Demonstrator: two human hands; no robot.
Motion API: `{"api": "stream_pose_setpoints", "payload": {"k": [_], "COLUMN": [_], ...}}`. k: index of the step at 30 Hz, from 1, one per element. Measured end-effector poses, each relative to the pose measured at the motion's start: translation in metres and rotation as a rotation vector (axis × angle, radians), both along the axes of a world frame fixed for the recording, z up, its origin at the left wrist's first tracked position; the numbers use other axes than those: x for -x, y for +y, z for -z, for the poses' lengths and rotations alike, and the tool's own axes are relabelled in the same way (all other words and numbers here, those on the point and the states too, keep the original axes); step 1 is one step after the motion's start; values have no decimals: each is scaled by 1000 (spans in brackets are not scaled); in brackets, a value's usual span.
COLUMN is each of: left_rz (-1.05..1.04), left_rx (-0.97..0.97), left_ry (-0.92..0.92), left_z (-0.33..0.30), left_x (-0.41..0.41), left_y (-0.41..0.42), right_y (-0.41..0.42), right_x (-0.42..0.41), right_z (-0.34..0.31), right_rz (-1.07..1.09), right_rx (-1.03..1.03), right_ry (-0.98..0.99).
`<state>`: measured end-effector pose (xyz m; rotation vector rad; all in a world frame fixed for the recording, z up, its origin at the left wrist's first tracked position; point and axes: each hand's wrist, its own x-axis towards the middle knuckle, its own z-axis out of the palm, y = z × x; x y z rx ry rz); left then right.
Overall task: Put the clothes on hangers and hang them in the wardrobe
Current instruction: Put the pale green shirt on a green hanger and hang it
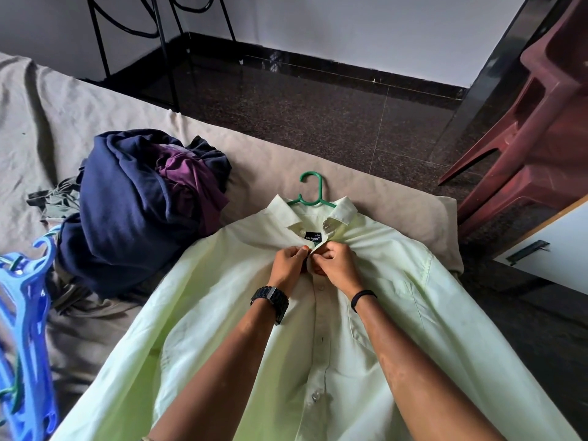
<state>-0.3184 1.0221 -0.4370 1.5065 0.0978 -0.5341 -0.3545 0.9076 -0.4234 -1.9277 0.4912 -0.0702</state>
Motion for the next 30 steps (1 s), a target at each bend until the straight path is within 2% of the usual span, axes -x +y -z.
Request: {"api": "stream_pose_setpoints", "payload": {"k": [6, 12, 18, 22, 30], "left_rz": [37, -88, -97, -94, -112], "left_rx": [108, -2, 3, -51, -203], "left_ry": [-29, -52, 14, -6, -63], "left_z": [2, 7, 7, 7, -1], "left_x": [3, 2, 0, -1, 4], "left_y": [3, -2, -2, -4, -7], "right_y": [3, 2, 3, 7, 13], "right_x": [0, 4, 4, 4, 1], "right_z": [2, 3, -2, -5, -1], "right_rz": [27, 1, 40, 72, 129], "right_rx": [-29, 25, -147, -170, -28], "right_ry": [-10, -32, -2, -1, -22]}}
